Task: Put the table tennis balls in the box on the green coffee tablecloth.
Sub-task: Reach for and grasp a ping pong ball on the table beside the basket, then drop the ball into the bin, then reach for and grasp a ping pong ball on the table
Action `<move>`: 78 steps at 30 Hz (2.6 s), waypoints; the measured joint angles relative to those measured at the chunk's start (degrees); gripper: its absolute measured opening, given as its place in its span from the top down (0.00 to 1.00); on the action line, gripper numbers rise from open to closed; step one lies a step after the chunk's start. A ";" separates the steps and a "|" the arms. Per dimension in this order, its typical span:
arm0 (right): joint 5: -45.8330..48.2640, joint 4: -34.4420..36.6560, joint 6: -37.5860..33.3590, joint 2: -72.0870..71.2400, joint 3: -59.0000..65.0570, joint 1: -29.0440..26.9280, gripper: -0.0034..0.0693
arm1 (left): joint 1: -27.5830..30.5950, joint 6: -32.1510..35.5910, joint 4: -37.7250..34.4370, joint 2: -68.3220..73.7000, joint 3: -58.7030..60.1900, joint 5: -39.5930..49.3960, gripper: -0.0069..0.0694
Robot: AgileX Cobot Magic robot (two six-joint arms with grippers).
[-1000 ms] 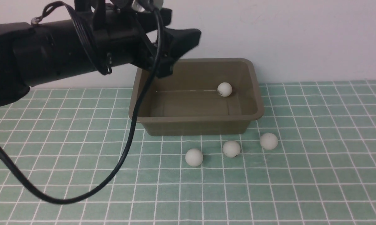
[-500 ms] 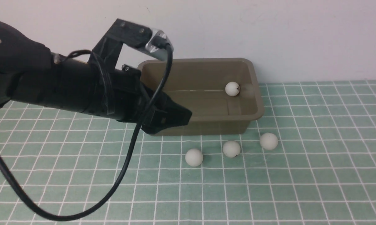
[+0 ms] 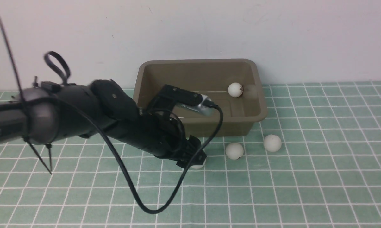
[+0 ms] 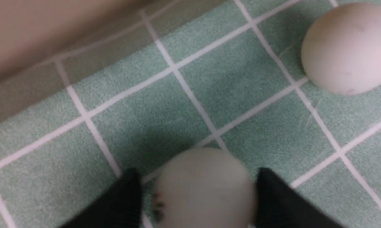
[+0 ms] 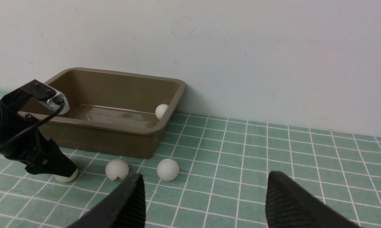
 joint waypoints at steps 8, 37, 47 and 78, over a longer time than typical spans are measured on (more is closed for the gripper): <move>-1.32 0.00 0.00 0.00 0.02 0.00 0.32 | 0.00 5.72 0.00 -7.92 0.00 6.97 0.45; -3.64 0.00 0.00 0.00 0.02 0.00 0.32 | 2.16 30.20 -13.58 -4.02 -12.71 -12.39 0.27; -3.47 -0.31 0.00 0.00 0.02 0.00 0.32 | 2.16 29.77 -19.36 -13.63 -13.01 22.73 0.27; -1.57 -1.36 0.00 0.00 0.02 0.00 0.32 | -11.32 -18.59 27.24 -2.45 -13.28 16.37 0.31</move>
